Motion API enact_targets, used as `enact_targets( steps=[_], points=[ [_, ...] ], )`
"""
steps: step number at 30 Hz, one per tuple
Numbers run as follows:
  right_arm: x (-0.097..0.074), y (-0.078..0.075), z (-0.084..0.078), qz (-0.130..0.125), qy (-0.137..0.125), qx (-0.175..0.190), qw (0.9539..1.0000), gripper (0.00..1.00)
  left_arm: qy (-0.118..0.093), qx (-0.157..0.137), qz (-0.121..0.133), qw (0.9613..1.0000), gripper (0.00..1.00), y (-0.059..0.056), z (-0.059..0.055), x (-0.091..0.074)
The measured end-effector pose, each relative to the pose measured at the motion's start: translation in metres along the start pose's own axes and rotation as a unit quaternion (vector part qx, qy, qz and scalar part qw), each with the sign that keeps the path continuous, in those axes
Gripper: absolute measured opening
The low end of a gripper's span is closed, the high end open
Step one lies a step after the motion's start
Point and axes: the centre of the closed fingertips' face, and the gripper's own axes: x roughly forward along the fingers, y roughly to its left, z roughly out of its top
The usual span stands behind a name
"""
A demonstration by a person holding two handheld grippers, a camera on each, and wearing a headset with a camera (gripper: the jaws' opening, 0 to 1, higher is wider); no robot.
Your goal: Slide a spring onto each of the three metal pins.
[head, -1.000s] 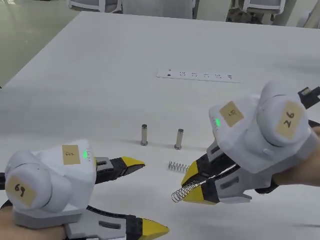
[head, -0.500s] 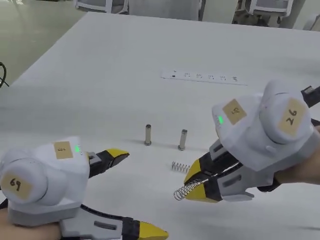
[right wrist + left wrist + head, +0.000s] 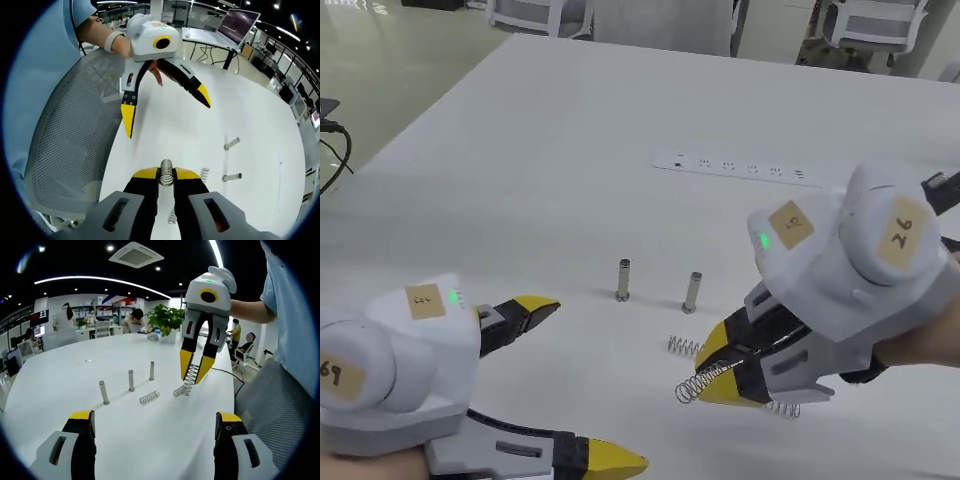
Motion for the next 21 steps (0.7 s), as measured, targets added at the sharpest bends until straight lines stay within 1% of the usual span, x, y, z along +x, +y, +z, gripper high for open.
enact_targets(
  steps=[2,5,11,13,15,17,18,21],
  points=[
    [-0.001,-0.006,0.001,0.001,0.006,-0.003,1.0000,0.08,-0.007,-0.002,0.006,1.0000,0.98,0.003,0.002,-0.001],
    [-0.002,-0.016,0.003,0.002,0.013,-0.006,0.9999,0.08,-0.012,-0.007,0.014,0.9998,0.98,0.009,0.003,-0.004],
    [-0.004,-0.040,0.012,0.002,0.026,-0.021,0.9995,0.08,-0.011,-0.009,0.026,0.9996,0.98,0.019,0.004,-0.009],
    [-0.005,-0.049,0.015,0.002,0.030,-0.025,0.9992,0.08,-0.008,-0.008,0.030,0.9995,0.97,0.023,0.003,-0.011],
    [-0.006,-0.058,0.018,-0.001,0.031,-0.030,0.9991,0.08,-0.005,0.000,0.032,0.9995,0.96,0.026,0.003,-0.012],
    [-0.007,-0.068,0.022,-0.001,0.035,-0.034,0.9988,0.08,-0.002,0.001,0.033,0.9994,0.97,0.029,0.002,-0.014],
    [-0.007,-0.074,0.023,-0.003,0.039,-0.039,0.9985,0.08,-0.002,0.002,0.040,0.9992,0.97,0.034,0.003,-0.016],
    [-0.007,-0.088,0.024,-0.005,0.049,-0.048,0.9976,0.08,-0.003,0.001,0.049,0.9988,0.97,0.042,0.004,-0.020]
  ],
)
